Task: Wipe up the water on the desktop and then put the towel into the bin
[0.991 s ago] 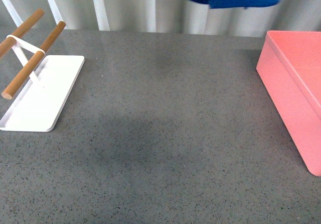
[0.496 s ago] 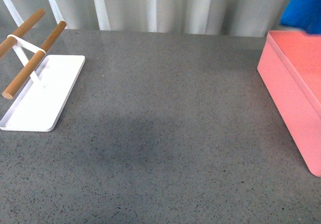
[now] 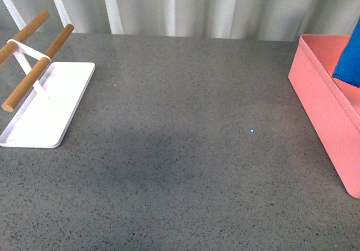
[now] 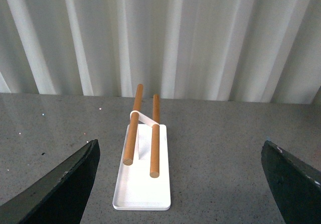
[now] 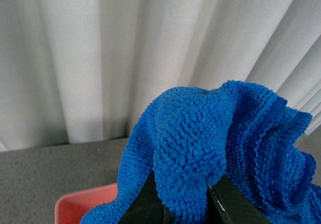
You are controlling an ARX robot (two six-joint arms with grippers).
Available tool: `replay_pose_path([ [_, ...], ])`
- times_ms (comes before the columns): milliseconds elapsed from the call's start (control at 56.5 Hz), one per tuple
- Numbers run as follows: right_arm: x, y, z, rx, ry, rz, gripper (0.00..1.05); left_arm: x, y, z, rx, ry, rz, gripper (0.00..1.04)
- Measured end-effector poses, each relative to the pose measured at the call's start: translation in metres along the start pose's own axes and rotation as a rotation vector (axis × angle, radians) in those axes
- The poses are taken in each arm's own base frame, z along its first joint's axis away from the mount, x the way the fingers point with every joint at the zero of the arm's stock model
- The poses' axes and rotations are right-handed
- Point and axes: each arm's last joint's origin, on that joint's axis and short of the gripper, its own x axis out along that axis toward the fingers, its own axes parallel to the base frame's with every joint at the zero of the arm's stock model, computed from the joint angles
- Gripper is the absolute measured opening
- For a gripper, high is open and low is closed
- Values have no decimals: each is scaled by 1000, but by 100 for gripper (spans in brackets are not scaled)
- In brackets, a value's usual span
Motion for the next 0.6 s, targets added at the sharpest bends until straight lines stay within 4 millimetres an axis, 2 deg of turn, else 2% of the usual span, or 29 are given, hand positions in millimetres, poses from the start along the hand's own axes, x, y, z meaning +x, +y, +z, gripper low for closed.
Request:
replay_pose_path([
  [18,-7,-1,-4,-2,15,4,7,0,0,0,0,0,0,98],
  [53,-19,-3,-11,-13,41,16,15,0,0,0,0,2,0,98],
  [106,-26,-4,-6,-9,24,17,28,0,0,0,0,2,0,98],
  [212,-27,-4,-3,-5,11,18,51,0,0,0,0,1,0,98],
  [442,-27,-3,-4,-6,13,19,91,0,0,0,0,0,0,98],
  [496,-27,-3,-4,-6,13,19,99,0,0,0,0,0,0,98],
  [602,-27,-3,-4,-6,13,20,97,0,0,0,0,0,0,98],
])
